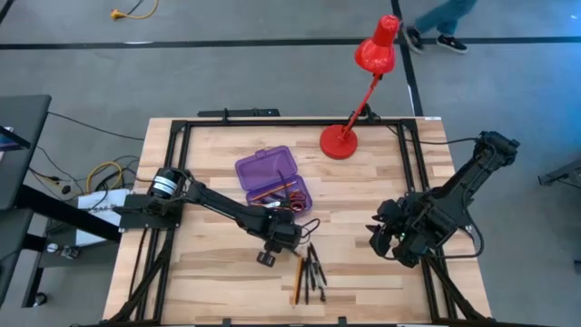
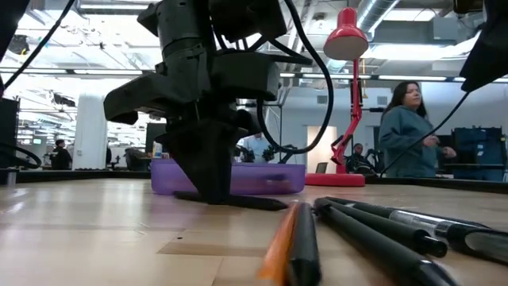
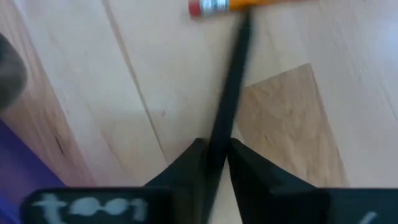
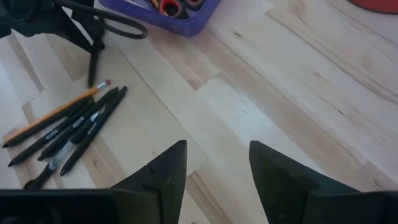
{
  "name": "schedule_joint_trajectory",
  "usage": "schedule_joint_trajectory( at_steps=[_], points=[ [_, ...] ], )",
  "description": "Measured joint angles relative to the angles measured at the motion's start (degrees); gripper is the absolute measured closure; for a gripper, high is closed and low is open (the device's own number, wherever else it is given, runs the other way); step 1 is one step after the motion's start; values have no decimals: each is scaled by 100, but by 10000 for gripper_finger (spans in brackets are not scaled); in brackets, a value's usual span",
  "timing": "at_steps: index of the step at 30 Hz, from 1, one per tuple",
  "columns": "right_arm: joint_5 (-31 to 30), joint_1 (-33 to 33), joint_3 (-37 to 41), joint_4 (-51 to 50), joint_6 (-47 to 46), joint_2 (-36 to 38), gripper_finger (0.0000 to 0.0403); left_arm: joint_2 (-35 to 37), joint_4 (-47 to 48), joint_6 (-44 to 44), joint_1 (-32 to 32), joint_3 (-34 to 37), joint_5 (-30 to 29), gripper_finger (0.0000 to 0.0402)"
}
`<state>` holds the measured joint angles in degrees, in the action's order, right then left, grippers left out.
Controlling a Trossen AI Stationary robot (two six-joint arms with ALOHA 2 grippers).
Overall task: Pick & place school supplies into a supply box
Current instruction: Put the black pen into the purple supply box
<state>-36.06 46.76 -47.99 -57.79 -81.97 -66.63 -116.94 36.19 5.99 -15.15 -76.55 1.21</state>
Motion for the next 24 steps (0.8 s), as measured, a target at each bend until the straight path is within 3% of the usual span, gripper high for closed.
schedule_joint_trajectory(
  at_steps=[6, 16, 24],
  points=[
    [-1, 0, 0, -6, 126, 0, 237, -5, 76, -706, -76, 11, -42, 388],
    [103, -1, 0, -42, 631, 0, 237, -7, 286, -1896, -455, 33, -232, 392],
    [169, -150, 0, -86, 1220, 0, 237, 147, 333, -2427, -574, 57, 731, 392]
  ],
)
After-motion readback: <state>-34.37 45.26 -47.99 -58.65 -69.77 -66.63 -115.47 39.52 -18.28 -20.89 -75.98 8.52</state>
